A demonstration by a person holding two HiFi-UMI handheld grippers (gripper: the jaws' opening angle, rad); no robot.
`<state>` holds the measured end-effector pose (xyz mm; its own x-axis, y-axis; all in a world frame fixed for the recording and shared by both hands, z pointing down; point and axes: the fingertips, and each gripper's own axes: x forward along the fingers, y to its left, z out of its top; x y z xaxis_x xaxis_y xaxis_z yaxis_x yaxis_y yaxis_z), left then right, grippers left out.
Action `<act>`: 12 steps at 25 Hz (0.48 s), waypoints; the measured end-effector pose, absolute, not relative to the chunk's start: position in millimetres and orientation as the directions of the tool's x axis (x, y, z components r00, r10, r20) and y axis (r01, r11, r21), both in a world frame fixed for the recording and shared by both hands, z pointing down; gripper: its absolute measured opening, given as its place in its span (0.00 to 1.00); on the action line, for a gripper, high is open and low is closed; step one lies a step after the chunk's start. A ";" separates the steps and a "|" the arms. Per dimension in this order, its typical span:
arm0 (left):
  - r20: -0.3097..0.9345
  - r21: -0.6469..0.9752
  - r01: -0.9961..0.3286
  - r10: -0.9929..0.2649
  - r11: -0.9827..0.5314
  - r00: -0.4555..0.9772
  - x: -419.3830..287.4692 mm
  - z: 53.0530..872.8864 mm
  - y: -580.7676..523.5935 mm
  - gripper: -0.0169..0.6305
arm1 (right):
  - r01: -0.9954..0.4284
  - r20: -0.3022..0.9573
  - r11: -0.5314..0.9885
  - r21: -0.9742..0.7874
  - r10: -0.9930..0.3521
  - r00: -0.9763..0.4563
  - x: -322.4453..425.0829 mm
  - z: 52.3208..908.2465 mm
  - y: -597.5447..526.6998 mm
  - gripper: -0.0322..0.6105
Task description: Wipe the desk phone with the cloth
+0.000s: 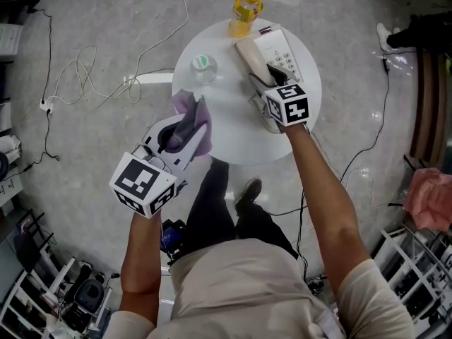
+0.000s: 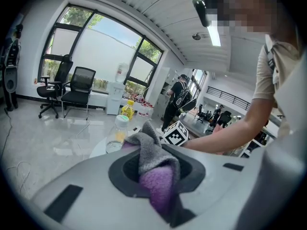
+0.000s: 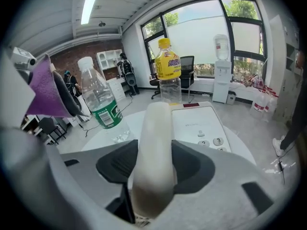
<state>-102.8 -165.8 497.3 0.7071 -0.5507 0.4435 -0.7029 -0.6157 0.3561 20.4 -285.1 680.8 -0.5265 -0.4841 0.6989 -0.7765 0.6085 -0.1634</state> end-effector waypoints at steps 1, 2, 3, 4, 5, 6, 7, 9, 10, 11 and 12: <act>0.443 0.355 -0.703 -0.551 -0.616 0.707 -102.6 496.5 -165.5 0.12 | -0.773 0.705 0.613 -0.162 -0.476 -0.525 19.6 680.9 -284.2 0.38; 0.442 0.354 -0.703 -0.552 -0.617 0.707 -102.3 495.1 -165.2 0.12 | -0.769 0.710 0.617 -0.164 -0.467 -0.526 18.5 680.3 -283.3 0.38; 0.440 0.353 -0.703 -0.553 -0.618 0.707 -101.9 493.3 -165.1 0.12 | -0.765 0.714 0.621 -0.167 -0.459 -0.528 17.5 679.1 -282.5 0.39; 0.438 0.352 -0.702 -0.554 -0.619 0.708 -101.4 491.3 -165.1 0.12 | -0.763 0.717 0.624 -0.168 -0.453 -0.529 17.0 677.3 -282.0 0.41; 0.436 0.351 -0.702 -0.555 -0.620 0.708 -100.7 489.4 -165.1 0.12 | -0.761 0.719 0.626 -0.167 -0.451 -0.529 17.2 674.7 -281.8 0.41; 0.434 0.349 -0.702 -0.557 -0.621 0.709 -99.9 487.4 -165.0 0.12 | -0.761 0.719 0.627 -0.164 -0.453 -0.528 17.8 671.3 -281.7 0.41; 0.432 0.347 -0.701 -0.558 -0.623 0.709 -99.0 485.4 -164.9 0.12 | -0.761 0.717 0.628 -0.161 -0.455 -0.527 18.8 667.4 -281.7 0.41; 0.427 0.342 -0.700 -0.560 -0.627 0.710 -96.8 480.9 -164.2 0.12 | -0.761 0.714 0.630 -0.157 -0.460 -0.527 21.3 659.0 -280.8 0.41; 0.425 0.339 -0.699 -0.561 -0.629 0.711 -95.8 478.4 -163.3 0.12 | -0.761 0.713 0.630 -0.155 -0.462 -0.528 22.9 654.7 -279.6 0.41; 0.423 0.336 -0.699 -0.562 -0.631 0.711 -94.8 475.7 -162.1 0.12 | -0.762 0.711 0.629 -0.153 -0.465 -0.527 24.8 650.1 -277.9 0.41; 0.421 0.333 -0.698 -0.563 -0.633 0.711 -93.9 472.9 -160.8 0.12 | -0.763 0.708 0.628 -0.150 -0.470 -0.526 27.0 645.1 -276.2 0.41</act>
<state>-93.9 -160.8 472.9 0.7112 -0.5630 0.4209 -0.6985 -0.6335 0.3329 27.0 -276.2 645.1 -0.5264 -0.4700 0.7085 -0.7633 0.6283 -0.1503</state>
